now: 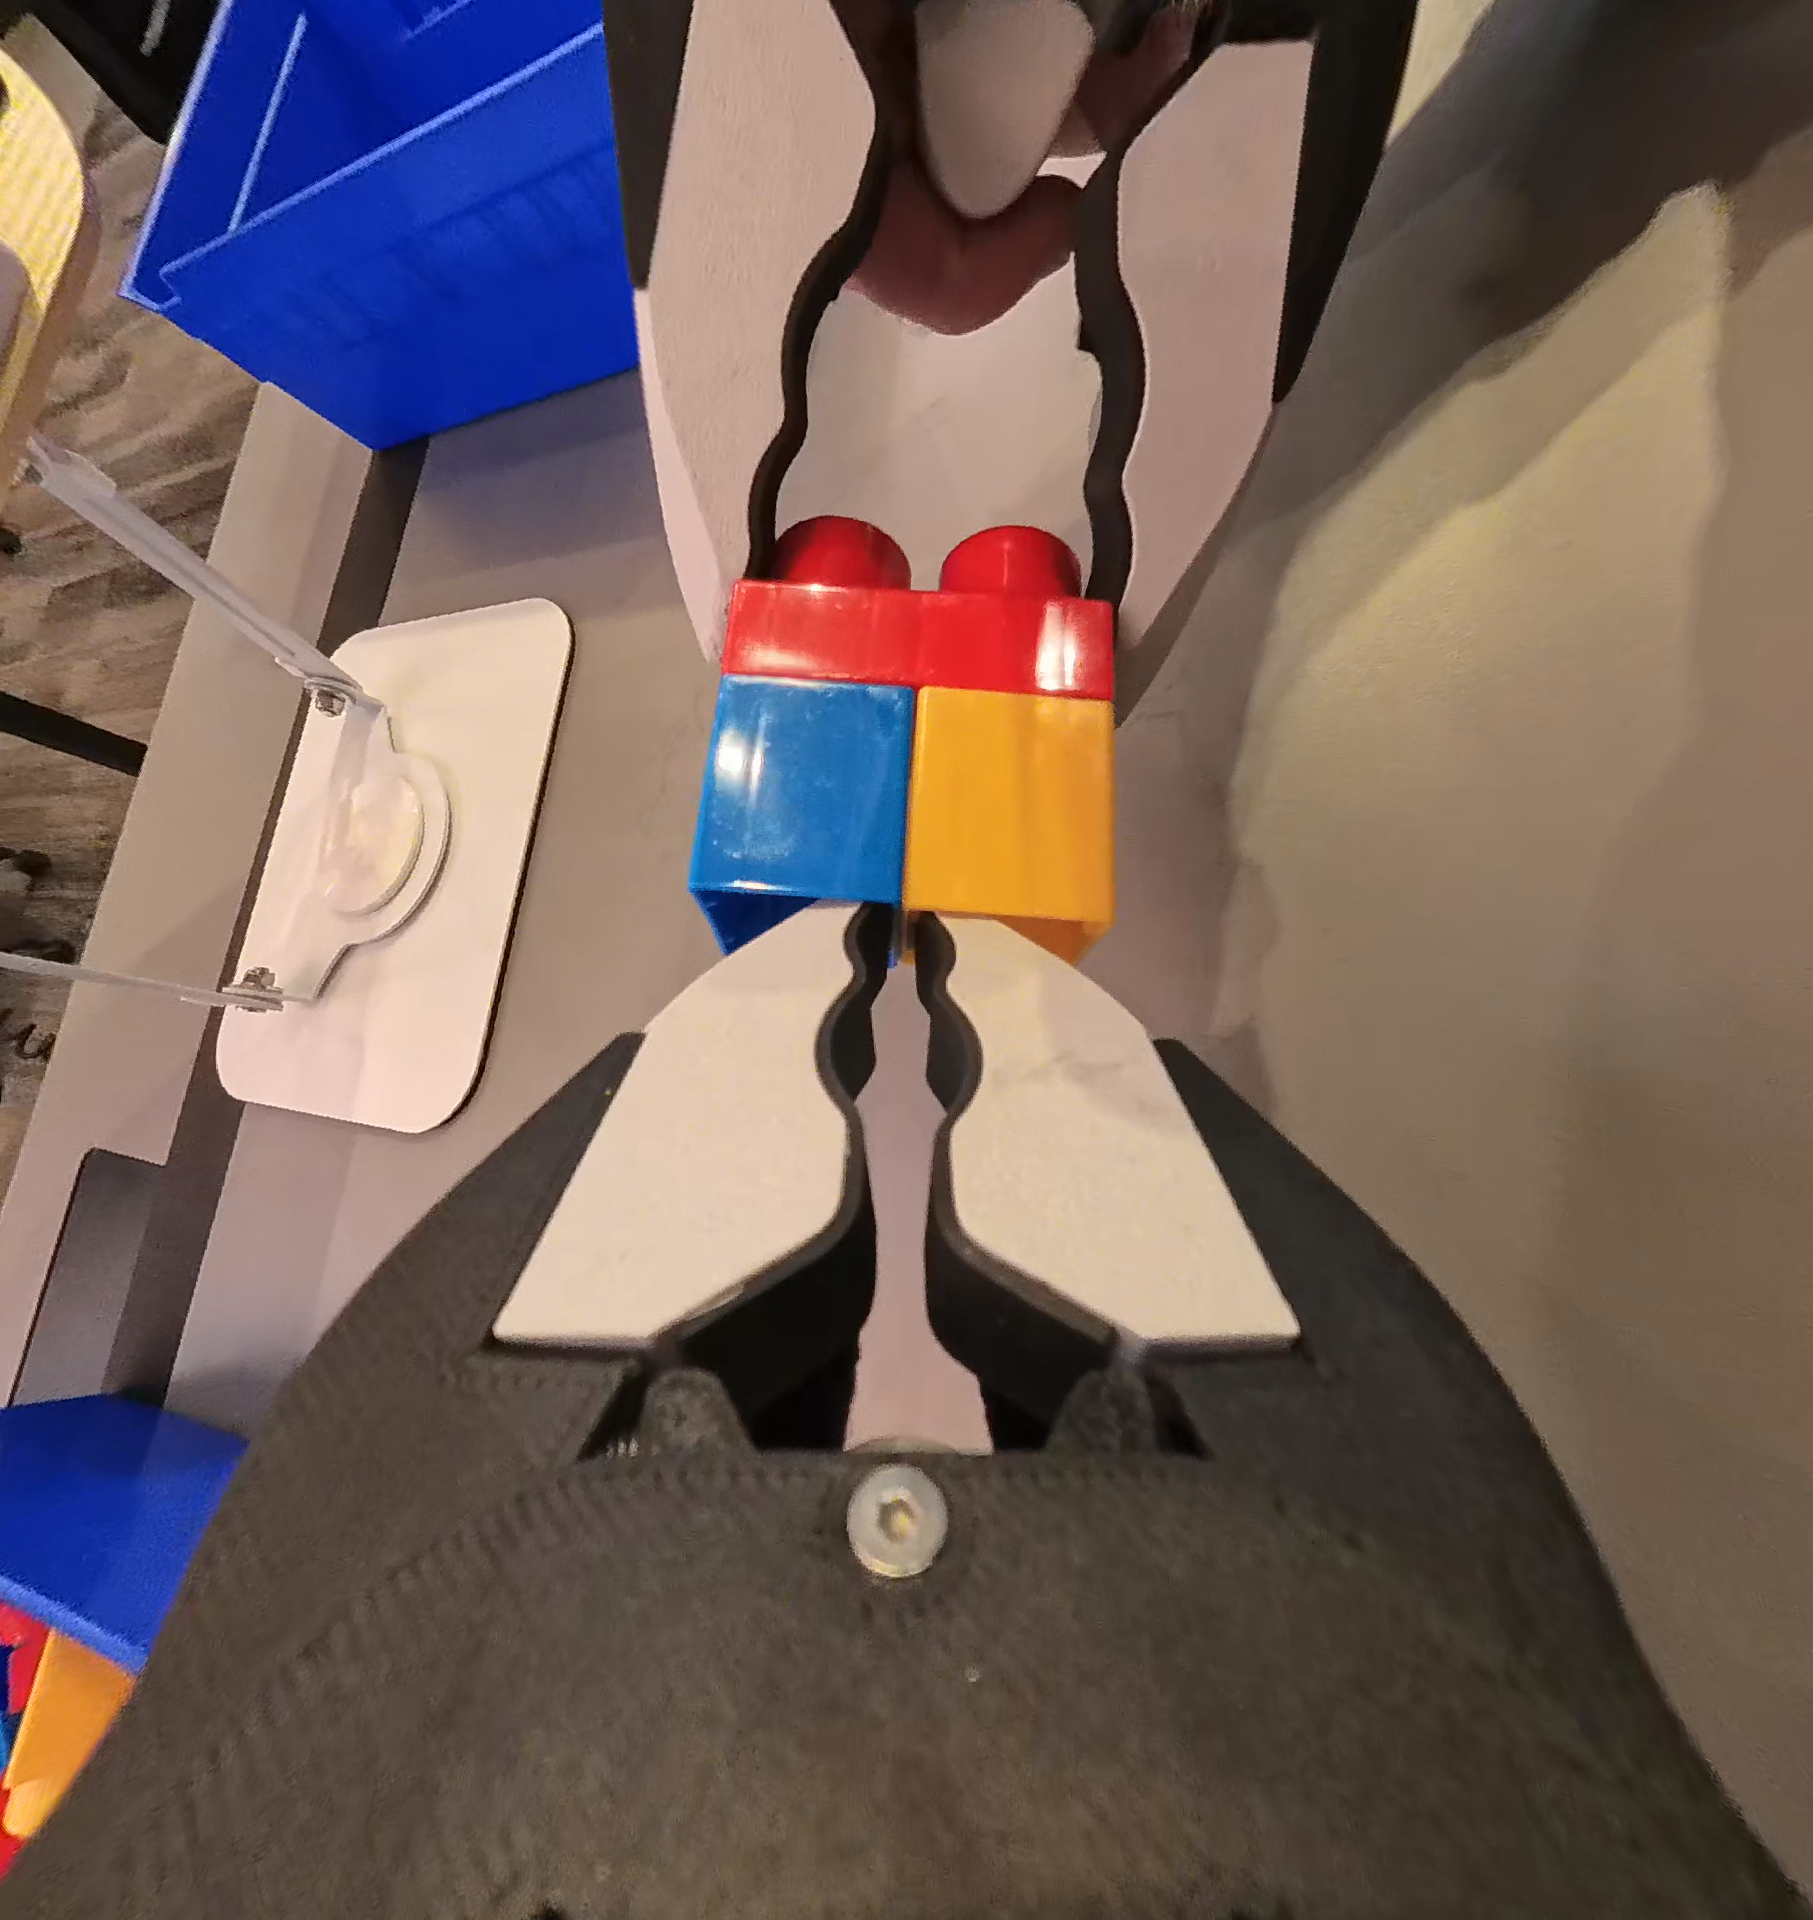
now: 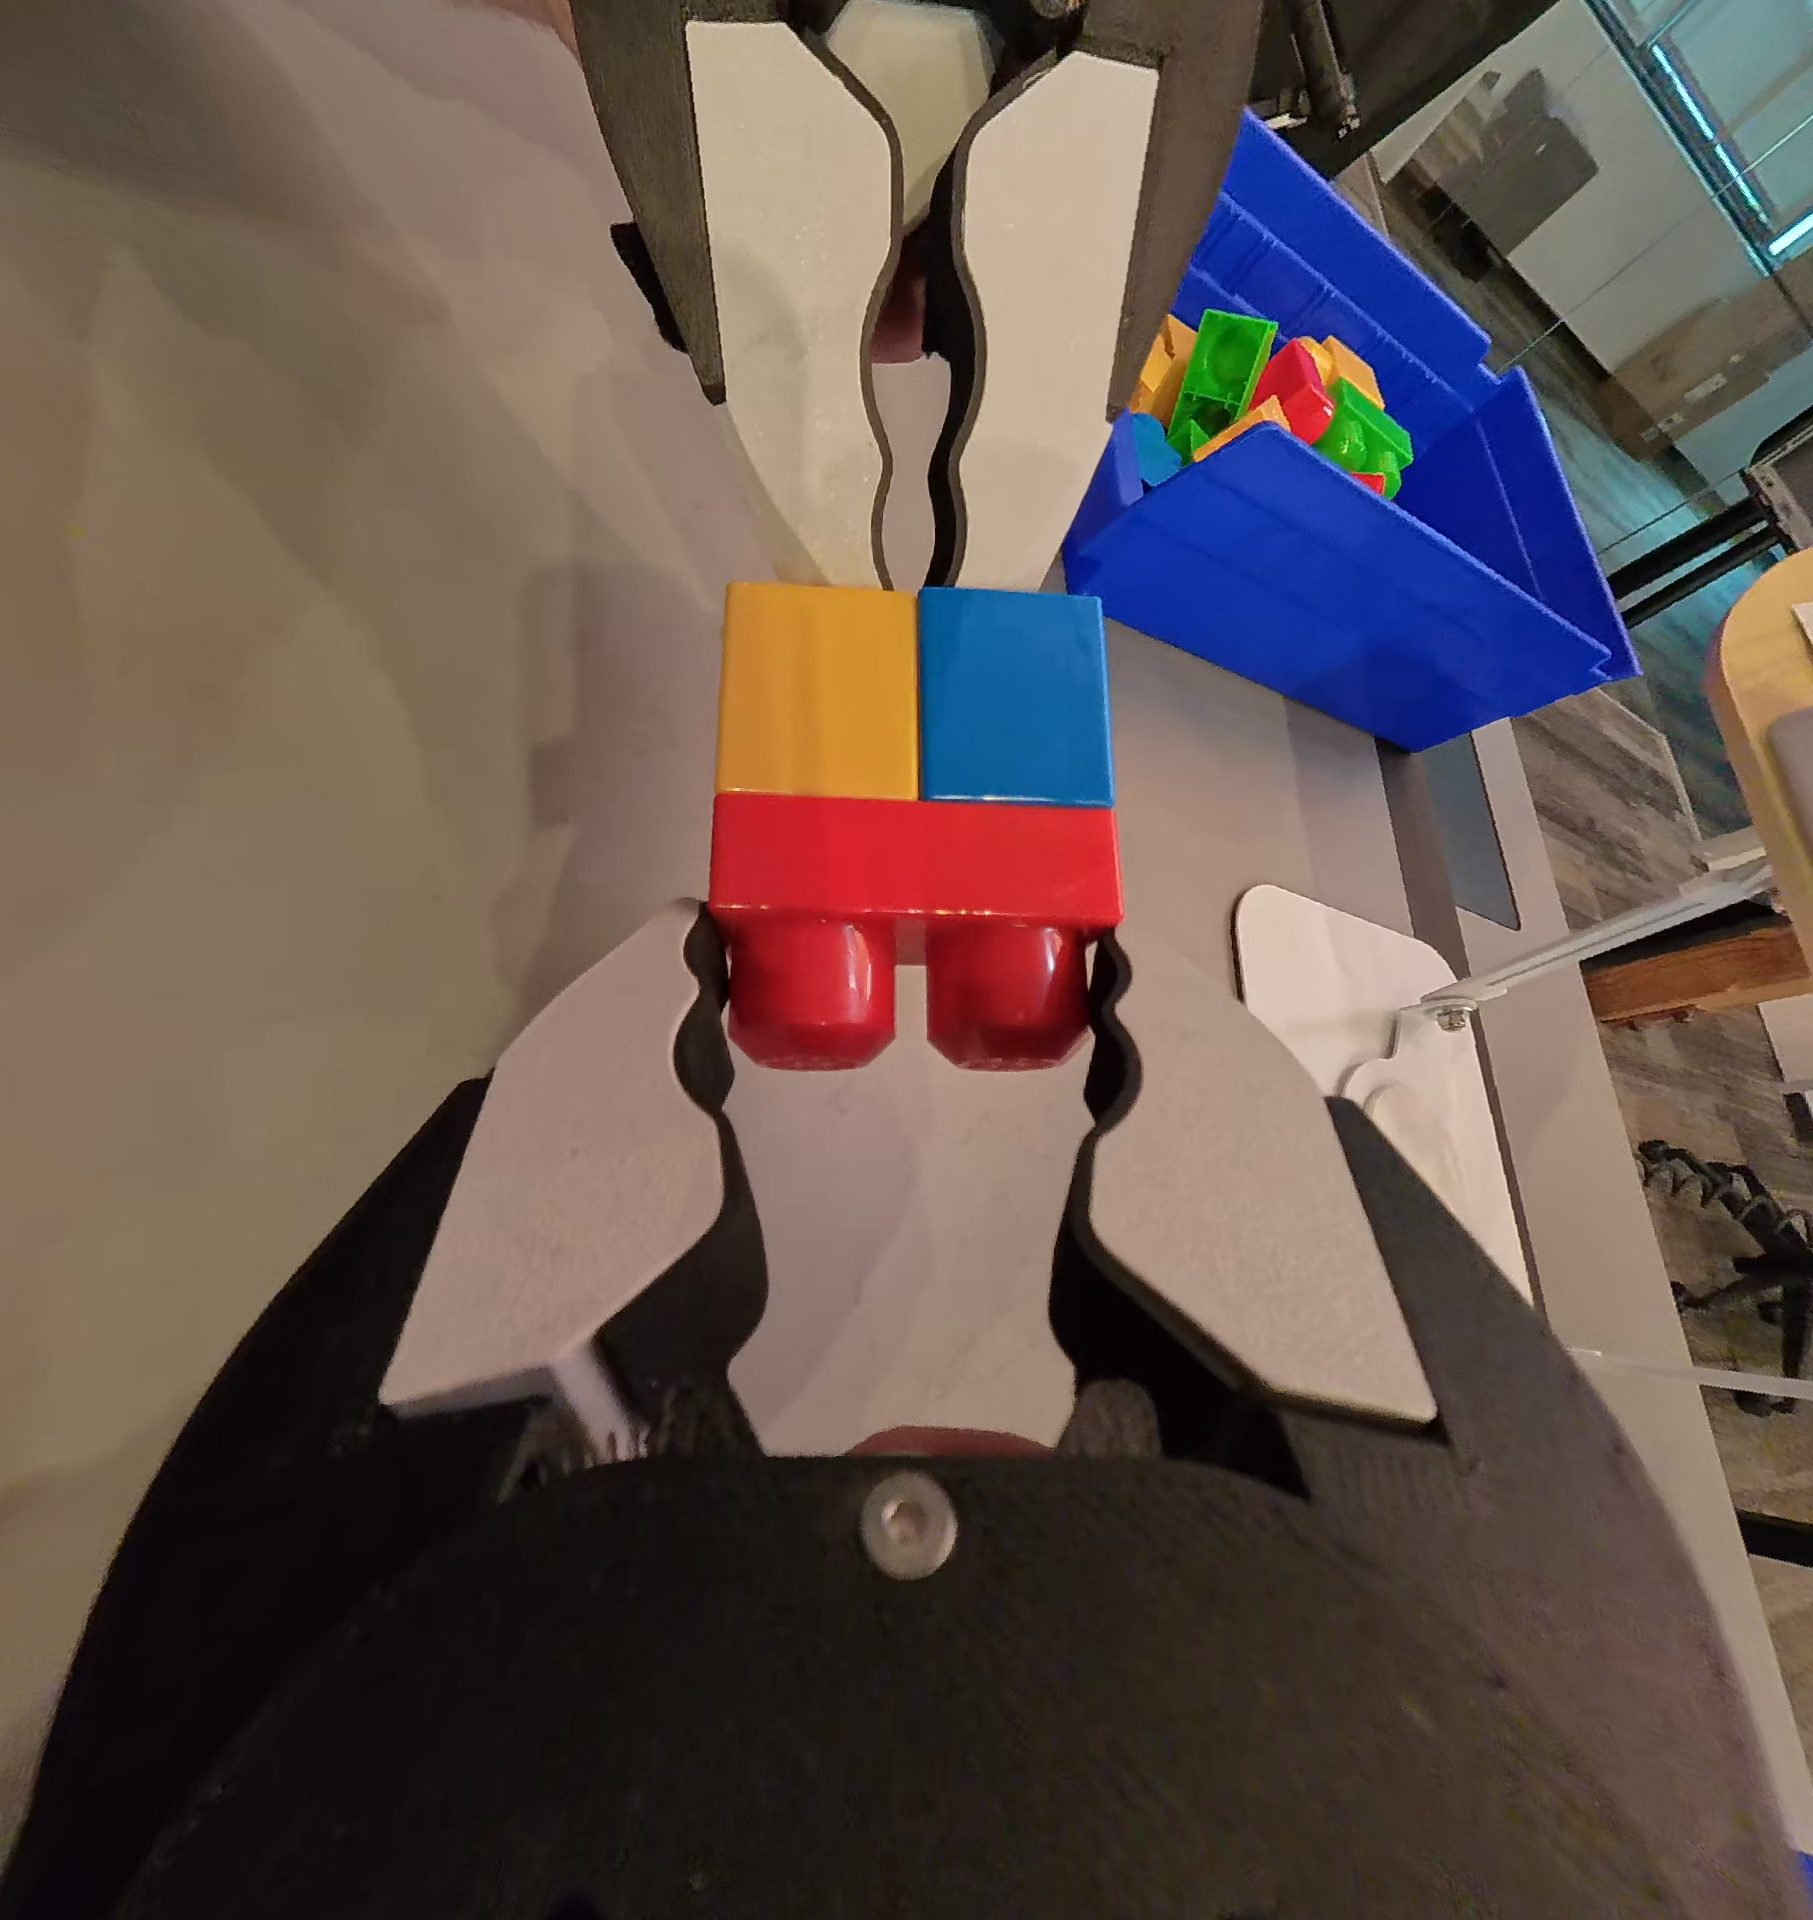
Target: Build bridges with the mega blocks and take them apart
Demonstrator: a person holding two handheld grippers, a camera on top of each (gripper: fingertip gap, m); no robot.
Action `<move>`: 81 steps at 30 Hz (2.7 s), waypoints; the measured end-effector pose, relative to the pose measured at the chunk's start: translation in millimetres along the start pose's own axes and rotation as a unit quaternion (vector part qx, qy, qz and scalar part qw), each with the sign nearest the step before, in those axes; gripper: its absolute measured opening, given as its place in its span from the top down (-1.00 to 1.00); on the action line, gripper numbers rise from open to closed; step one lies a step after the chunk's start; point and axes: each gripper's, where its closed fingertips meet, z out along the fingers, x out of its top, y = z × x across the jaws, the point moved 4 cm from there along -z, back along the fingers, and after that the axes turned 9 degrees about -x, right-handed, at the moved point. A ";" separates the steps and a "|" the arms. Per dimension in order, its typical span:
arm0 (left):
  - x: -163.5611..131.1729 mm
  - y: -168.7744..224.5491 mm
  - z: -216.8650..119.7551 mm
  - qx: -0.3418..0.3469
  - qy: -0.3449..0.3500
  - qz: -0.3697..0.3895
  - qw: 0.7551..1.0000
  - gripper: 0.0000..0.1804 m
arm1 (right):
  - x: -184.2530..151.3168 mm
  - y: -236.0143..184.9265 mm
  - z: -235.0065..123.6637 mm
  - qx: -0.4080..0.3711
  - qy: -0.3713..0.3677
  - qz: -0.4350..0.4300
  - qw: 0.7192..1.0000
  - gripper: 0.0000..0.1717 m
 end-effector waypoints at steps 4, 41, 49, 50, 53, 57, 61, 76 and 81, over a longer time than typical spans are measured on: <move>6.2 -7.7 -7.1 0.032 0.038 -0.006 0.999 0.95 | 6.3 12.8 -5.2 -0.010 0.028 0.027 0.999 0.18; 61.7 -15.9 -15.2 -0.068 0.300 -0.136 0.942 0.58 | 21.8 26.3 -33.7 0.126 0.228 0.307 0.915 0.55; 55.9 -19.6 -16.7 -0.054 0.314 -0.149 0.936 0.59 | 15.2 35.7 -36.7 0.112 0.229 0.321 0.912 0.45; 55.6 -20.7 -18.3 -0.052 0.315 -0.149 0.936 0.59 | 14.6 39.8 -40.1 0.103 0.231 0.320 0.913 0.48; 56.2 -20.5 -16.9 -0.052 0.307 -0.145 0.939 0.59 | 15.3 44.6 -44.4 0.086 0.240 0.320 0.912 0.56; 57.6 -18.1 -12.3 -0.050 0.295 -0.139 0.944 0.59 | 17.5 40.1 -41.3 0.092 0.238 0.319 0.913 0.59; 59.6 -17.0 -13.7 -0.045 0.292 -0.130 0.946 0.60 | 19.1 39.3 -42.7 0.089 0.240 0.311 0.915 0.61; 56.7 -12.9 -7.8 -0.062 0.274 -0.128 0.951 0.61 | 16.9 33.5 -41.6 0.106 0.210 0.276 0.932 0.61; 57.0 -15.8 -8.0 -0.063 0.277 -0.135 0.949 0.61 | 16.6 35.6 -41.1 0.101 0.211 0.282 0.930 0.61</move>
